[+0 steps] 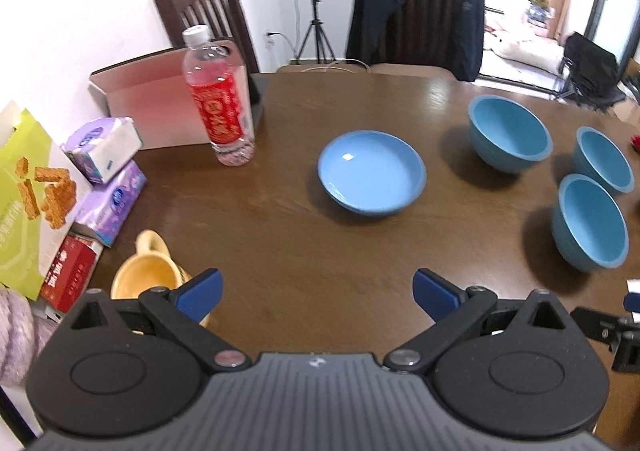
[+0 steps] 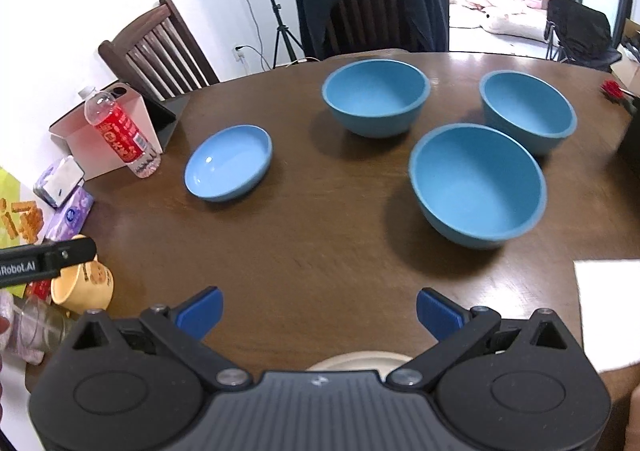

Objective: Organize plates and bowls
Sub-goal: 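Move both tools to the rim of the light-blue plate by the water bottle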

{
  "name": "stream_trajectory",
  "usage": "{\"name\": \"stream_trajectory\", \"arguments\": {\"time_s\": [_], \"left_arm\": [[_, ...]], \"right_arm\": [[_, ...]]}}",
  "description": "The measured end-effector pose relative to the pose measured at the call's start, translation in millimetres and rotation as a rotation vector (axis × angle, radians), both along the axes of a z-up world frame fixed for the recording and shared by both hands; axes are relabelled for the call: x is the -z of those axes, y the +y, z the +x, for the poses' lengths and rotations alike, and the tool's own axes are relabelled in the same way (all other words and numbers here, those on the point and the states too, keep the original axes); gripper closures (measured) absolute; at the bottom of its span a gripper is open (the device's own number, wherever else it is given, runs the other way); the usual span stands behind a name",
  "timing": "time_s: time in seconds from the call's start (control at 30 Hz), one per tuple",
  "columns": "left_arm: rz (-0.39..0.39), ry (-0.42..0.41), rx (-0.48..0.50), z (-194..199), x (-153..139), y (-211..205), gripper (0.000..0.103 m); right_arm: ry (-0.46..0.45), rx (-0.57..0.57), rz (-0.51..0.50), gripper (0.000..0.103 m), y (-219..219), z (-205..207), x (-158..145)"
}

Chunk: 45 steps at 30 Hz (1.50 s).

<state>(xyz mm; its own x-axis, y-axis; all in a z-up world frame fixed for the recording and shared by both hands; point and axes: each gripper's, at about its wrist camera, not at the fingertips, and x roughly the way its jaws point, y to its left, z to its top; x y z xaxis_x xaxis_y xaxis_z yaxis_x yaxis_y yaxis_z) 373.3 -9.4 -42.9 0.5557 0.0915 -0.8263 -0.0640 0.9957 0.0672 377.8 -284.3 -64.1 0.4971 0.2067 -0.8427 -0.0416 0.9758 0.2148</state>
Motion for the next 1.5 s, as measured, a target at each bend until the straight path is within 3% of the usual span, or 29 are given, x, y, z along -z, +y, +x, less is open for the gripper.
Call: {"name": "stream_trajectory", "arguments": {"time_s": [0.3, 0.6, 0.77, 1.23, 1.4, 1.5], "left_arm": [[-0.009, 0.013, -0.080, 71.0, 3.9, 33.7, 0.000], [0.003, 0.069, -0.106, 140.8, 36.0, 38.2, 0.000], [-0.027, 0.121, -0.123, 178.8, 61.3, 41.8, 0.000], [-0.043, 0.220, -0.157, 245.3, 123.8, 43.1, 0.005], [-0.066, 0.247, -0.156, 255.3, 137.3, 42.3, 0.019], [-0.068, 0.259, -0.150, 259.0, 146.4, 41.9, 0.023]], "right_arm": [[0.023, 0.006, -0.005, 0.000, 40.7, 74.0, 7.2], [0.063, 0.040, -0.005, 0.000, 67.2, 150.9, 30.2], [0.092, 0.074, 0.010, 0.004, 77.5, 184.4, 51.1], [0.159, 0.063, -0.053, 0.023, 105.7, 243.9, 105.9], [0.174, 0.055, -0.052, 0.035, 108.1, 252.1, 119.3], [0.178, 0.052, -0.048, 0.046, 110.0, 254.5, 125.0]]}}
